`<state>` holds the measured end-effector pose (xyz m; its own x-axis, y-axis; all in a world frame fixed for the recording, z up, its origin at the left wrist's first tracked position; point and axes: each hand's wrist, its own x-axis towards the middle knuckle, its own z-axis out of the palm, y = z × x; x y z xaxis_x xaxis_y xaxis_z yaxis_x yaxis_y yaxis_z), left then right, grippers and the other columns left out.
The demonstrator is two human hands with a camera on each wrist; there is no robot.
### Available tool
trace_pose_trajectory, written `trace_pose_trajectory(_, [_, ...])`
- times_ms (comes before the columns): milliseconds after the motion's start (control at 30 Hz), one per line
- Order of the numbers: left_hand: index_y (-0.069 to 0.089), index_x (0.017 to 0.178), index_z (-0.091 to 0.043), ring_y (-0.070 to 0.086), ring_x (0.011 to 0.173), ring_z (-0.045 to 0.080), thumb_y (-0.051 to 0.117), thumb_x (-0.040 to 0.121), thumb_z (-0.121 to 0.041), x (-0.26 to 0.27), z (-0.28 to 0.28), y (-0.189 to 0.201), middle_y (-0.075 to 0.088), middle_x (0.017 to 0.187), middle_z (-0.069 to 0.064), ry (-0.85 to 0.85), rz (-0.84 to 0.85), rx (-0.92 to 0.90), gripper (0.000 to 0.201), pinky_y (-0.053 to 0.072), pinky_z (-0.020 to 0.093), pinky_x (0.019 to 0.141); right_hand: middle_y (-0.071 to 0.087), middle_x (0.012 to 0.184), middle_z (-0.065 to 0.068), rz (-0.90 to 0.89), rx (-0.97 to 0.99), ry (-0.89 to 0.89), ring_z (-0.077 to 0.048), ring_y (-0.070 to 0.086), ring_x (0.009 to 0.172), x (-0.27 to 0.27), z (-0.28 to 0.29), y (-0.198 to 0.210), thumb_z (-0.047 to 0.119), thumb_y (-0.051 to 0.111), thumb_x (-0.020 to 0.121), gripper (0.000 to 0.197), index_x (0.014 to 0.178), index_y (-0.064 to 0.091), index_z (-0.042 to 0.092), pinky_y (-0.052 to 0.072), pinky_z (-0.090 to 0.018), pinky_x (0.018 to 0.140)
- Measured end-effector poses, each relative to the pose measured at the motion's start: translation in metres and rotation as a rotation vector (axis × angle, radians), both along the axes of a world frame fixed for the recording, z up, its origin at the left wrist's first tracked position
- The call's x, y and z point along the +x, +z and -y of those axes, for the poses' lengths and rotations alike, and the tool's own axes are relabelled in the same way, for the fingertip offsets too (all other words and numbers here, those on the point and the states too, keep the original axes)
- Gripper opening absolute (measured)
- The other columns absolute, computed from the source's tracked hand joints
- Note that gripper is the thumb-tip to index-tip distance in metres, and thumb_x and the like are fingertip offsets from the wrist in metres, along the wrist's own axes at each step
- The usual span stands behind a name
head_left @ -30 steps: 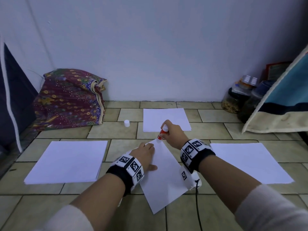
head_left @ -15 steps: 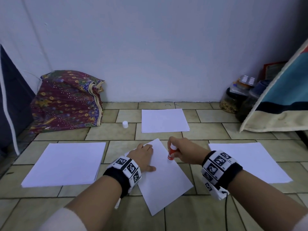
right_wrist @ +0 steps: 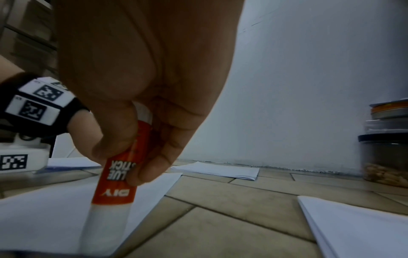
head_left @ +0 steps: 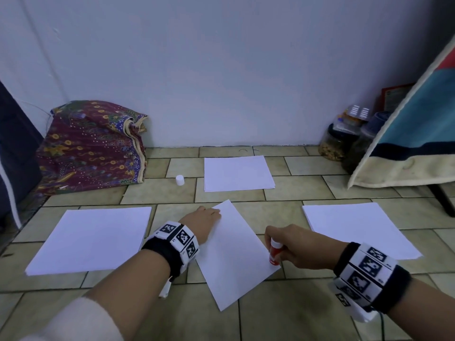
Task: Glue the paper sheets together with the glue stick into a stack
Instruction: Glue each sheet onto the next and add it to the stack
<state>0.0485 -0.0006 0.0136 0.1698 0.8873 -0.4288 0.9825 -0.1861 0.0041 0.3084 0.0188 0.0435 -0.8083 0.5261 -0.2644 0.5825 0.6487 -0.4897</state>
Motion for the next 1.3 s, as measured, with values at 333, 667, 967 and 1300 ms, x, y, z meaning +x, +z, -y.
trace_pose_trajectory(333, [0.031, 0.145, -0.026, 0.038, 0.127, 0.017, 0.061, 0.090, -0.040, -0.028, 0.013, -0.002, 0.033, 0.140, 0.000, 0.081, 0.146, 0.036, 0.064, 0.039, 0.031, 0.100, 0.070, 0.087, -0.017, -0.679, -0.580, -0.599, -0.022, 0.072, 0.078, 0.031, -0.039, 0.017, -0.017, 0.059, 0.082, 0.019, 0.077, 0.049, -0.001, 0.056, -0.024, 0.065])
trace_pose_trajectory(667, [-0.006, 0.153, -0.015, -0.021, 0.146, 0.017, -0.009, 0.021, -0.100, -0.035, 0.034, -0.025, -0.022, 0.159, -0.006, 0.207, 0.075, -0.124, 0.157, -0.005, 0.059, 0.115, 0.068, 0.100, -0.001, -0.863, -0.838, -0.827, -0.011, 0.055, 0.071, -0.030, -0.064, -0.023, 0.020, 0.053, 0.095, 0.019, 0.109, 0.062, 0.011, 0.042, -0.023, 0.060])
trace_pose_trajectory(967, [-0.004, 0.151, -0.006, -0.026, 0.142, 0.016, -0.021, 0.038, -0.098, -0.041, 0.031, -0.042, -0.032, 0.151, 0.005, 0.255, 0.039, -0.028, 0.147, 0.010, 0.072, 0.105, 0.068, 0.101, -0.006, -0.543, -0.266, -0.588, -0.015, 0.062, 0.081, -0.142, -0.078, -0.008, 0.005, 0.077, 0.074, 0.029, 0.092, 0.058, 0.018, 0.053, -0.025, 0.068])
trace_pose_trajectory(1300, [-0.026, 0.147, -0.013, -0.027, 0.144, 0.018, -0.023, 0.000, -0.095, -0.037, 0.032, -0.031, -0.040, 0.148, -0.003, 0.284, 0.122, -0.109, 0.169, -0.009, 0.061, 0.111, 0.065, 0.094, -0.006, -0.161, 0.065, -0.392, -0.024, 0.059, 0.087, -0.211, -0.091, -0.013, 0.020, 0.073, 0.075, 0.025, 0.093, 0.056, 0.014, 0.043, -0.029, 0.064])
